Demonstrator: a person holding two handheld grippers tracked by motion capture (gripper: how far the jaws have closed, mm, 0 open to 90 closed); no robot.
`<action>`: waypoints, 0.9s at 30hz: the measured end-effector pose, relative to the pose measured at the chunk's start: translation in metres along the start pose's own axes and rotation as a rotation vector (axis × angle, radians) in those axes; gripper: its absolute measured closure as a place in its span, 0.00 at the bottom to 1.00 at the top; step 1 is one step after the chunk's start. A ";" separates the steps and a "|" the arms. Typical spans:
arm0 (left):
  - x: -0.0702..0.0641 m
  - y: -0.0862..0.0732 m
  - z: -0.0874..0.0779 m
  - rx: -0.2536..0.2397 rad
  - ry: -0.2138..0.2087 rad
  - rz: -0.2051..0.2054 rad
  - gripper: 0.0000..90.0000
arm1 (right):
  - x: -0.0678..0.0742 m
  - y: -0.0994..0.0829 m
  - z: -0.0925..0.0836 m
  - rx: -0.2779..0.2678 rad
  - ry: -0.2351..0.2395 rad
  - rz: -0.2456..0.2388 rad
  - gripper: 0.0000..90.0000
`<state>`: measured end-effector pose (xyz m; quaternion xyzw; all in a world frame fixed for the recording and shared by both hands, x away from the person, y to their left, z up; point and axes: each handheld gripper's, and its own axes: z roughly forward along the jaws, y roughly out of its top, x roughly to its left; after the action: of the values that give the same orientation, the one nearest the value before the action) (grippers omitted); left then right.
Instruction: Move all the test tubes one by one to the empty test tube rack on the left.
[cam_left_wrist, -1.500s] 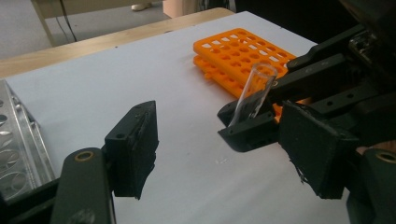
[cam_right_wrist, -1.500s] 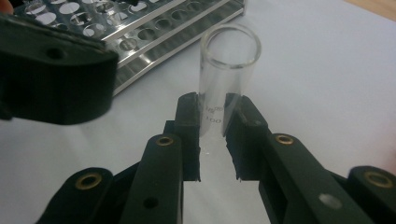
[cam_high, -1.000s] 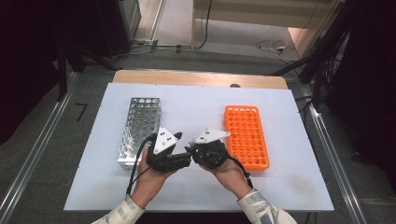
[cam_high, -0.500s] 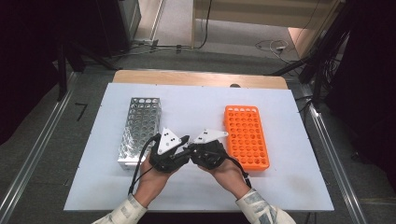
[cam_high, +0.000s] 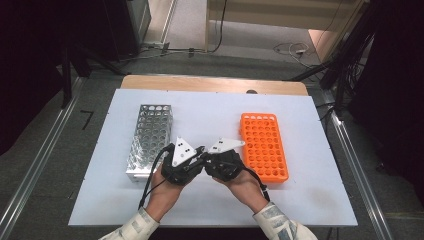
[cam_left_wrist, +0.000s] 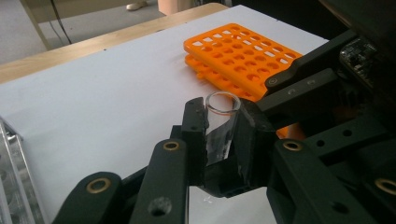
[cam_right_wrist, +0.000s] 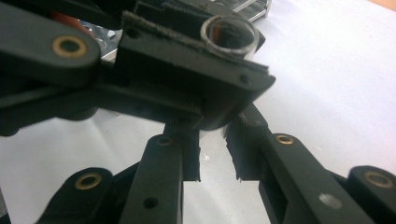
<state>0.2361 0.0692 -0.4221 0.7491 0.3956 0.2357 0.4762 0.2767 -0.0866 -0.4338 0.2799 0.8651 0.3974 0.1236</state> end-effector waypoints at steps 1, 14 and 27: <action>0.000 0.000 0.000 -0.003 0.002 0.003 0.84 | 0.000 0.000 0.000 -0.001 0.000 0.000 0.81; 0.003 0.001 -0.003 -0.018 0.022 -0.007 0.84 | -0.003 -0.001 -0.005 0.001 0.005 0.012 0.42; 0.006 0.001 -0.004 -0.021 0.031 -0.023 0.84 | -0.011 -0.011 -0.015 -0.001 -0.016 0.028 0.23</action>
<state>0.2371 0.0758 -0.4193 0.7358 0.4090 0.2457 0.4805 0.2748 -0.1075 -0.4326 0.2952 0.8599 0.3972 0.1247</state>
